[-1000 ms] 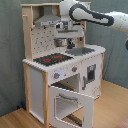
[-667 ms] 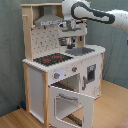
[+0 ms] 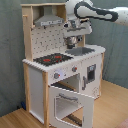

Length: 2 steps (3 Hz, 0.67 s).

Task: Play with the kitchen

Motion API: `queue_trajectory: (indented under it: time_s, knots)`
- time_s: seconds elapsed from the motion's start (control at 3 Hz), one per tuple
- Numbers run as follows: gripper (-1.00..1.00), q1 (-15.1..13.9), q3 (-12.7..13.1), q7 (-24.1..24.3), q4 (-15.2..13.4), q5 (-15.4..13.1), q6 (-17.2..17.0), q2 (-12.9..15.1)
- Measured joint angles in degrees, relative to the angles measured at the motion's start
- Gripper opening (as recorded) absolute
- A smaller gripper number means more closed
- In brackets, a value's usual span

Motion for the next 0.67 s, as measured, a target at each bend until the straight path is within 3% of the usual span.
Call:
queue_trajectory:
  time_s: [0.67]
  knots:
    - [-1.00,3.19,0.13,2.62,-9.42,-4.24,2.79,6.63]
